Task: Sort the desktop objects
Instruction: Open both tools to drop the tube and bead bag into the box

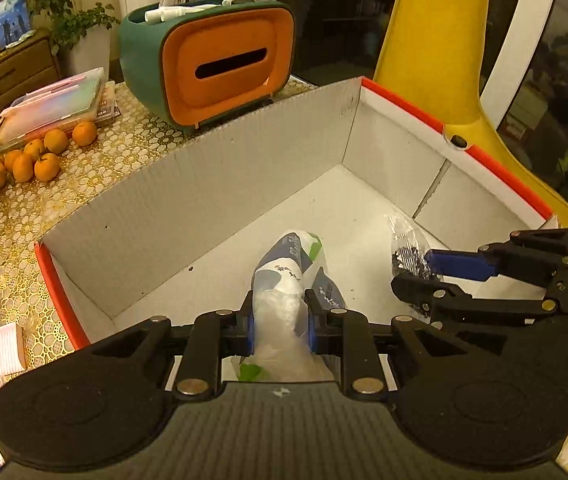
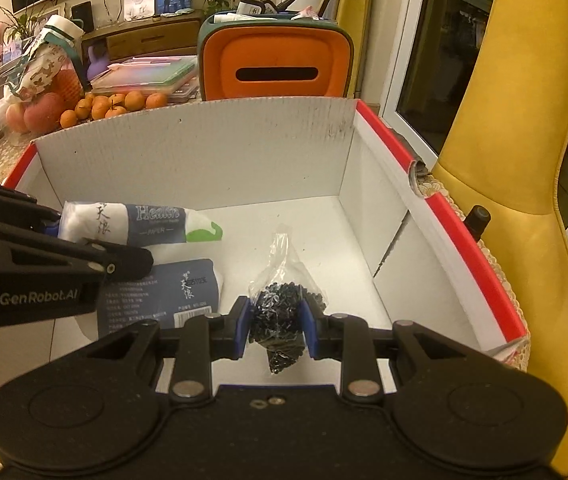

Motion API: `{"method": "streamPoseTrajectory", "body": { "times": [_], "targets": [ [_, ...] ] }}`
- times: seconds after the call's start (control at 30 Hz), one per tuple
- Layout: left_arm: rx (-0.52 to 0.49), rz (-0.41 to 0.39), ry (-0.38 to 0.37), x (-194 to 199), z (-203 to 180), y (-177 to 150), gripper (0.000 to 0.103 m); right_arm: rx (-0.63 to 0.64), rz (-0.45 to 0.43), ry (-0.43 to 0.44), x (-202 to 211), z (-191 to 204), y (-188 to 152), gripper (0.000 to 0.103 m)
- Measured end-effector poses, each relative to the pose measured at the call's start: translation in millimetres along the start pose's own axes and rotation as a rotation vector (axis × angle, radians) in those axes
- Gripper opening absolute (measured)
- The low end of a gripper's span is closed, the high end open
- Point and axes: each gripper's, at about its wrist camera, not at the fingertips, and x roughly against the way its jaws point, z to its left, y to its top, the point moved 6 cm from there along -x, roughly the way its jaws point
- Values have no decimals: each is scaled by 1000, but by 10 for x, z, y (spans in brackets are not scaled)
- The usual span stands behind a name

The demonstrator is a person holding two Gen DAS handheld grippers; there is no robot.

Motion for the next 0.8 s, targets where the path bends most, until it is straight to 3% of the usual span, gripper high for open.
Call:
{"method": "streamPoseTrajectory", "body": {
  "times": [0.3, 0.5, 0.57, 0.63, 0.7, 0.73, 0.8],
  "targets": [
    [-33, -15, 1, 74, -33, -22, 24, -3, -18, 13, 39, -9, -7, 36],
    [-15, -38, -5, 207, -24, -31, 27, -8, -46, 28, 153, 4, 15, 53],
    [-14, -50, -5, 268, -15, -28, 35, -8, -55, 36, 207, 13, 24, 58],
    [-7, -71, 8, 340, 13, -22, 58, -8, -69, 42, 277, 10, 32, 62],
    [-6, -87, 12, 399, 44, -18, 69, -10, -83, 37, 348, -1, 36, 62],
    [-2, -90, 7, 426, 58, -21, 75, -16, -87, 42, 381, -11, 36, 63],
    [7, -105, 0, 491, 80, -28, 76, -25, -89, 50, 434, -24, 29, 66]
  ]
}}
